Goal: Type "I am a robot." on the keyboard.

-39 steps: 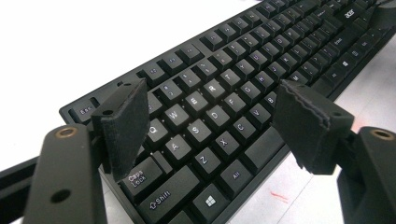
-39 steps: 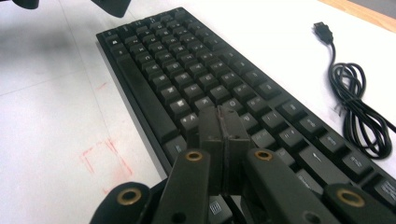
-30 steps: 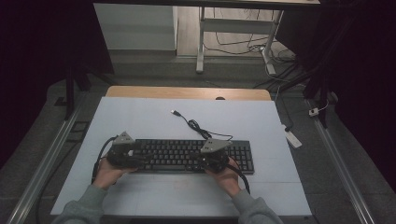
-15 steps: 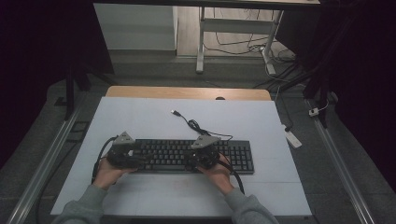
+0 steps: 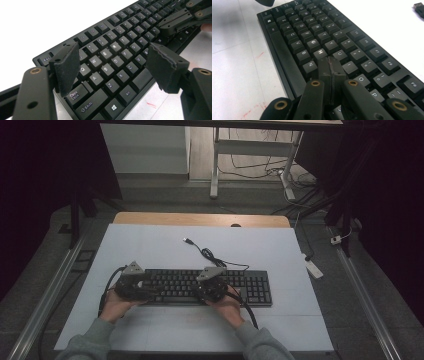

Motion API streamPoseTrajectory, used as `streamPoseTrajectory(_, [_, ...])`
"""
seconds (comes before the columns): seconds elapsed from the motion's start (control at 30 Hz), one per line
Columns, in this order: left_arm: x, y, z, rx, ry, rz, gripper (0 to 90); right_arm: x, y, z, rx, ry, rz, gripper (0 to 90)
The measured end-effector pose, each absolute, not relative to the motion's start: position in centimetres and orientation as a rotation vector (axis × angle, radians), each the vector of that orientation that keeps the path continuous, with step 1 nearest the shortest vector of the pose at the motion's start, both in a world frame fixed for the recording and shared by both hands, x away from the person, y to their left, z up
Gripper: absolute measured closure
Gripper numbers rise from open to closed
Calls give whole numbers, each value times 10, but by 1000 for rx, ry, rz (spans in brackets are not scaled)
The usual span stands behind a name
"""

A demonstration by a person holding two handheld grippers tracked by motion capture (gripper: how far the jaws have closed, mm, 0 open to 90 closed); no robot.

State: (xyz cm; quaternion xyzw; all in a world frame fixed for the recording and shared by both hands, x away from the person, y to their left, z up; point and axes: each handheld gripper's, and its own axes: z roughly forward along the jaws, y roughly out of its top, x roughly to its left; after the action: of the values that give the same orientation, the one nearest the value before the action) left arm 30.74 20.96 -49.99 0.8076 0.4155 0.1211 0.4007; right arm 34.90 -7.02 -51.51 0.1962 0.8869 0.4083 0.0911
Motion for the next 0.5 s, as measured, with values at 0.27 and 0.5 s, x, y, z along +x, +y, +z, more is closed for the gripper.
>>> streamPoseTrajectory(0.27, [307, 209, -500, 2045, 1049, 305, 272, 348, -66, -517, 560, 2653, 1194, 894])
streamPoseTrajectory(0.5, [307, 209, -500, 2048, 1046, 305, 272, 347, -63, -519, 555, 2658, 1183, 894])
